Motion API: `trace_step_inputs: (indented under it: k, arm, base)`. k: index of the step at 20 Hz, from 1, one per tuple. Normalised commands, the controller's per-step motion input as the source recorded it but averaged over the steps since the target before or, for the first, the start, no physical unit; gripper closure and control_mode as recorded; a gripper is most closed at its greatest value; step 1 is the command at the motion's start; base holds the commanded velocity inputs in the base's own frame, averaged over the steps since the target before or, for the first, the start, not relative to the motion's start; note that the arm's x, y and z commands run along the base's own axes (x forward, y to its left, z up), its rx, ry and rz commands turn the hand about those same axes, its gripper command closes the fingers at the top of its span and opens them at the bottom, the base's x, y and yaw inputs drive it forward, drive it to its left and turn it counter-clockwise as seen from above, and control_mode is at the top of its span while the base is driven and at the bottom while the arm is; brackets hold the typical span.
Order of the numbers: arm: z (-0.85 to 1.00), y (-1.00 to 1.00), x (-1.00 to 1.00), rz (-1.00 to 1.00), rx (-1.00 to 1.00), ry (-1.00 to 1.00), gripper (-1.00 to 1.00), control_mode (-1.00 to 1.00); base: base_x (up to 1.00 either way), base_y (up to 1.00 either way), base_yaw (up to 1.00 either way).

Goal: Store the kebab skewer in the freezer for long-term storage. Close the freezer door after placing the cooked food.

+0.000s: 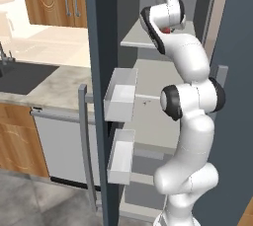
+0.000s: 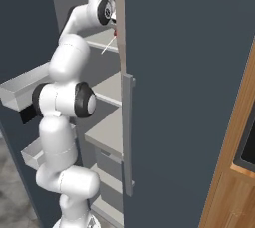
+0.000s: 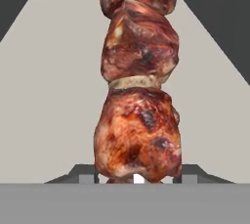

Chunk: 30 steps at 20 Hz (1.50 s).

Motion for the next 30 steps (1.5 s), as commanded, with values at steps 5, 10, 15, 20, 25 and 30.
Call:
trace_step_inputs:
  k: [5, 10, 15, 20, 25, 30]
  arm:
    - [-0.22, -0.02, 0.16, 0.02, 0.00, -0.08, 1.00, -1.00]
    - [-0.27, 0.00, 0.00, 0.03, 0.00, -0.09, 1.00, -1.00]
    - [-0.08, 0.00, 0.00, 0.01, 0.00, -0.02, -1.00, -1.00]
    - [0.00, 0.00, 0.00, 0.00, 0.00, 0.00, -1.00, -1.00]
    - [0.00, 0.00, 0.00, 0.00, 0.00, 0.00, -1.00, -1.00]
    - [0.00, 0.00, 0.00, 0.00, 0.00, 0.00, -1.00, -1.00]
  base:
    - [0.00, 0.00, 0.00]
    - [0.00, 0.00, 0.00]
    - [0.00, 0.00, 0.00]
    - [0.00, 0.00, 0.00]
    - [0.00, 0.00, 0.00]
    - [0.00, 0.00, 0.00]
